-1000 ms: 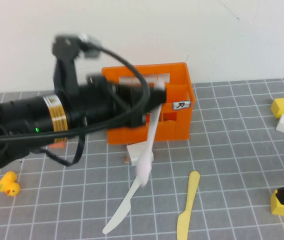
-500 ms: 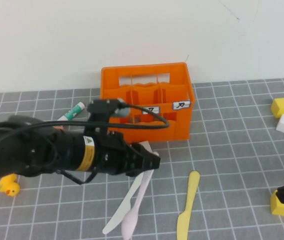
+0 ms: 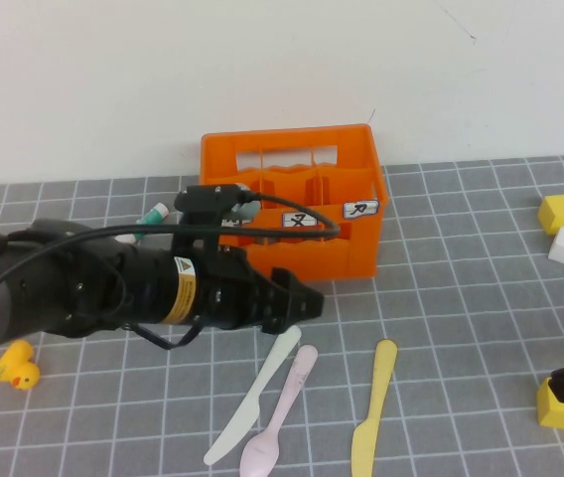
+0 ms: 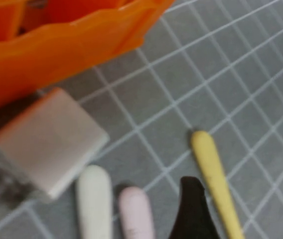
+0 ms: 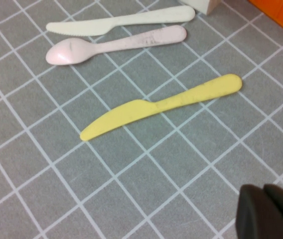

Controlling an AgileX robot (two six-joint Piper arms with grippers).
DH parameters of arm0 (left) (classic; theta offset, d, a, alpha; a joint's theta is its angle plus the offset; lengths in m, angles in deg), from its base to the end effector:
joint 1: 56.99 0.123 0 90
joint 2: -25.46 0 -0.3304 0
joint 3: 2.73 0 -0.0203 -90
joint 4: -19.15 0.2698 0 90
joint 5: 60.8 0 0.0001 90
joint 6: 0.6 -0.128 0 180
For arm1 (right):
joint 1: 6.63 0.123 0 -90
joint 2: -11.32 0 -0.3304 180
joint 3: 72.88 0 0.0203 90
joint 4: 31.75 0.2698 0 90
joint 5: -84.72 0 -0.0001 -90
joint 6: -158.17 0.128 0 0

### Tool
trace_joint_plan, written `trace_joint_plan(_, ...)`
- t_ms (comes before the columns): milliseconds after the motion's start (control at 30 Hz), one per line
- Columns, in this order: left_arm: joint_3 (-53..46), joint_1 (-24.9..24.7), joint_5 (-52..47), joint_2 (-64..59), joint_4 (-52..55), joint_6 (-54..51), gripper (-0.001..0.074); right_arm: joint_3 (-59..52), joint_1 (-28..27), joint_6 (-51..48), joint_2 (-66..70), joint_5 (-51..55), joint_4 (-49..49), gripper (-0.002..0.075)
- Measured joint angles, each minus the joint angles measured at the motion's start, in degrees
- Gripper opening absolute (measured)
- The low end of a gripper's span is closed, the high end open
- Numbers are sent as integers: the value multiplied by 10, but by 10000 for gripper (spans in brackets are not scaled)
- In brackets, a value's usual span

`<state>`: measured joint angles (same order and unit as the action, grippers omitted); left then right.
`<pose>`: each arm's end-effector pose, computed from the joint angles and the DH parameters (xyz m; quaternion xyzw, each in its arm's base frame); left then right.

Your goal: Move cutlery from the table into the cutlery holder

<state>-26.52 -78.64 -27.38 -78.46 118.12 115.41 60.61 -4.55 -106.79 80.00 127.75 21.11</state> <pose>0.3305 -0.2060 0.2207 0.1604 0.8738 -0.3670 0.2758 0.1921 0.0767 0.2468 -0.4155 0.8182 0.1577 0.3649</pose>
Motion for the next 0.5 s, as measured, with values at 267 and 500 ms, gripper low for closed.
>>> trace_joint_plan(267, -2, -22, -37, 11, 16, -25, 393, 0, 0, 0, 0, 0, 0, -3)
trace_joint_plan(500, 30, -47, -32, 23, 18, -185, 192, 0, 0, 0, 0, -3, 0, -3)
